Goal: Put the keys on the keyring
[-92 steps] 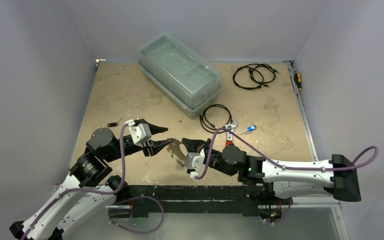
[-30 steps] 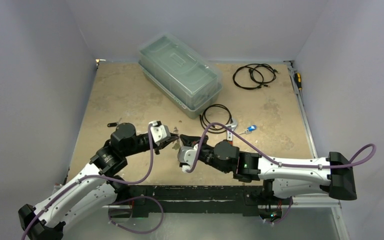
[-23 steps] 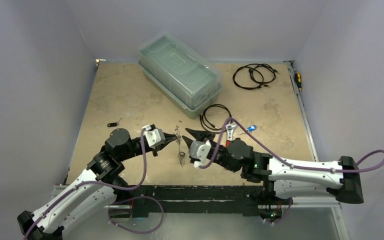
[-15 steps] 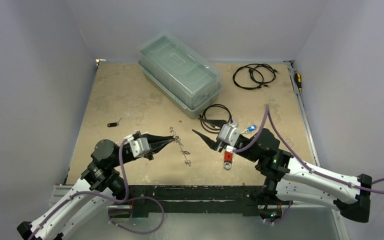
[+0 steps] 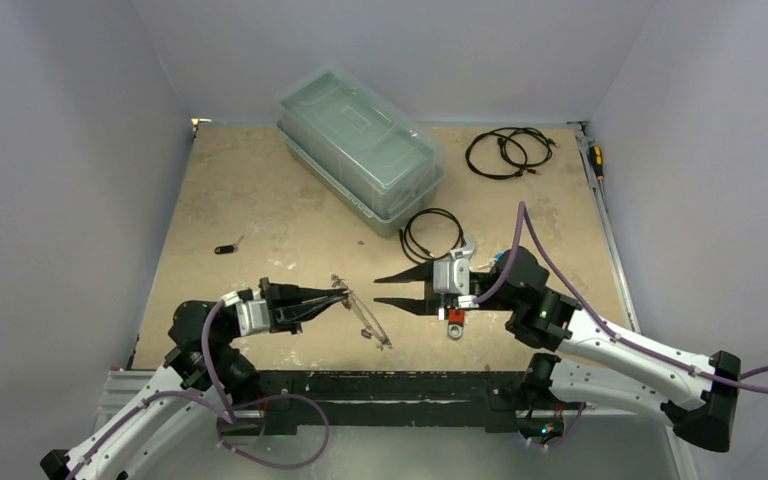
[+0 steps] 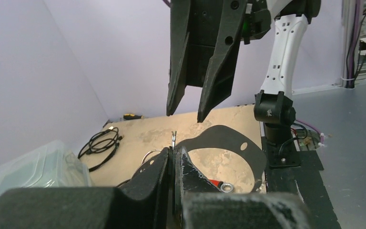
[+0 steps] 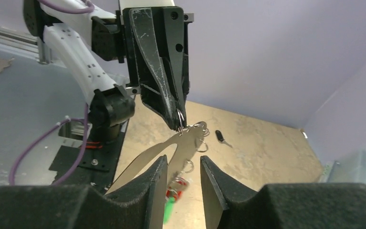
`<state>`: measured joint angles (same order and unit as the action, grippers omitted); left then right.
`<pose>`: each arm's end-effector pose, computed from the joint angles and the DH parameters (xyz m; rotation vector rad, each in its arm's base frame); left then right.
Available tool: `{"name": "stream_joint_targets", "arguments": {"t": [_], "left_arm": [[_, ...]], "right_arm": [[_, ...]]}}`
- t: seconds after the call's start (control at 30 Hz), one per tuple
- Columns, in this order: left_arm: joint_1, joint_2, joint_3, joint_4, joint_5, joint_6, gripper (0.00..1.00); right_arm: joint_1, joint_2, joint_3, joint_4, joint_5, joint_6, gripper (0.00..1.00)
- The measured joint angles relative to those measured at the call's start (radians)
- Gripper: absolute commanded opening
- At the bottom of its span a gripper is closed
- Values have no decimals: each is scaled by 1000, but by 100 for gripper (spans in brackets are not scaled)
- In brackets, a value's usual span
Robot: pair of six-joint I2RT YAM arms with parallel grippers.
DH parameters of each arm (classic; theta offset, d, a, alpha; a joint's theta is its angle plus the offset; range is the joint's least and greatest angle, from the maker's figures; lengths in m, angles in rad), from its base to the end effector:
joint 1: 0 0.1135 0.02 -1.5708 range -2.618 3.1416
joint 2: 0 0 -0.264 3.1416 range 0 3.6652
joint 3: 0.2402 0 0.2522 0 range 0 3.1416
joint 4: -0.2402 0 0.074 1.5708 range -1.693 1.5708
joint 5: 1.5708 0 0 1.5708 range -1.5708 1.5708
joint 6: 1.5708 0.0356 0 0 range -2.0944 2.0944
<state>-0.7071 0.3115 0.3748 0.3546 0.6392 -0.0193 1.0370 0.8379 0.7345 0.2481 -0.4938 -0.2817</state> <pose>0.0646 -0.0831 0.3114 0.9472 0.8931 -0.9930 0.0859 0.1786 0.3593 -1.2280 0.8914 0.9625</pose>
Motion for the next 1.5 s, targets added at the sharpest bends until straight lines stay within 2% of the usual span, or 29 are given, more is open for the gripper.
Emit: {"name": "stream_joint_targets", "arguments": {"t": [0.63, 1.5], "left_arm": [[0, -26, -14, 49, 68, -16, 0], [0, -18, -14, 49, 64, -22, 0]], "right_arm": [[-3, 109, 36, 47, -124, 45, 32], [-5, 192, 36, 174, -127, 112, 29]]}}
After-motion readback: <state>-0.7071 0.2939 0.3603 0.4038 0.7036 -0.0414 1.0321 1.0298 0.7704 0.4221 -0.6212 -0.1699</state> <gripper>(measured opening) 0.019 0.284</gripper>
